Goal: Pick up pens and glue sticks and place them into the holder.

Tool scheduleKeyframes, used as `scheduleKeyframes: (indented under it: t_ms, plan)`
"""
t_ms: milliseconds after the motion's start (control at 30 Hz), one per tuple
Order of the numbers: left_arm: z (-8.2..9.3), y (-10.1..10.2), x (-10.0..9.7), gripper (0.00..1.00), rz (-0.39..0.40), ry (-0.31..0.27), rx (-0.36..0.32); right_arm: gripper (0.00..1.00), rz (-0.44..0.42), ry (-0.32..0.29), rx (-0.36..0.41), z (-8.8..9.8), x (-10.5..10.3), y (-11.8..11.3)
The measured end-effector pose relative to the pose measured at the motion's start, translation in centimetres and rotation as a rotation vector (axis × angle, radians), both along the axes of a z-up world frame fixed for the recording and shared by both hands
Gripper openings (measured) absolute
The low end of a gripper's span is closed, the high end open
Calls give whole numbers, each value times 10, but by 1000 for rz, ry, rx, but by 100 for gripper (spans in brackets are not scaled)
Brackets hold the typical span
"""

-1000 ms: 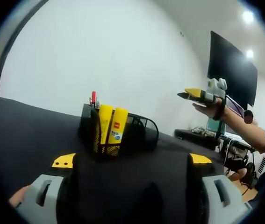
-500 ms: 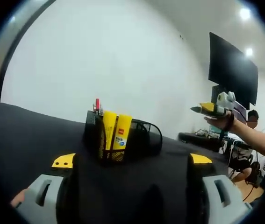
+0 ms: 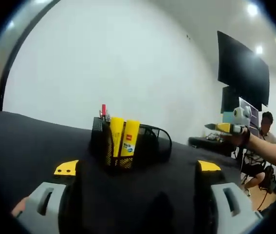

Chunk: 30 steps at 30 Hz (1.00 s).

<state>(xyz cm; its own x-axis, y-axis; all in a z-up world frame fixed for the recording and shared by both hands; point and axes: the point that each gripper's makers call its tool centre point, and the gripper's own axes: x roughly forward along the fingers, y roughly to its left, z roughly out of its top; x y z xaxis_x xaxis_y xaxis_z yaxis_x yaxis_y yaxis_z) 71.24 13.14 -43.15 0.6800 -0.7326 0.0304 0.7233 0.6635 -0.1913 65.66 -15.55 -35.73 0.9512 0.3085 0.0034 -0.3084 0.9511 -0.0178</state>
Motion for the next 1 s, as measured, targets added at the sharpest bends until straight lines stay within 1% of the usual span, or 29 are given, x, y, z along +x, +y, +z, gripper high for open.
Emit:
scheduleKeyframes:
  t_ms: [300, 600, 667, 733, 800, 900, 1000]
  plan:
    - [3, -1, -1, 96, -15, -5, -20, 93, -41, 16, 25, -15, -8, -16]
    - [2, -5, -5, 96, -31, 1, -20, 93, -57, 19, 42, -30, -13, -22]
    - [6, -5, -6, 96, -38, -9, -38, 93, -60, 24, 50, -34, -14, -23]
    - [7, -3, -5, 96, -35, -10, -42, 93, -61, 30, 54, -39, -15, -23]
    - [6, -4, -5, 96, -38, -8, -40, 93, -63, 35, 57, -43, -16, -24]
    - [2, -7, -6, 96, -48, -6, -15, 93, -67, 47, 59, -49, -17, -25]
    - [0, -9, -7, 96, -51, -1, -6, 93, -67, 49, 66, -51, -17, -24]
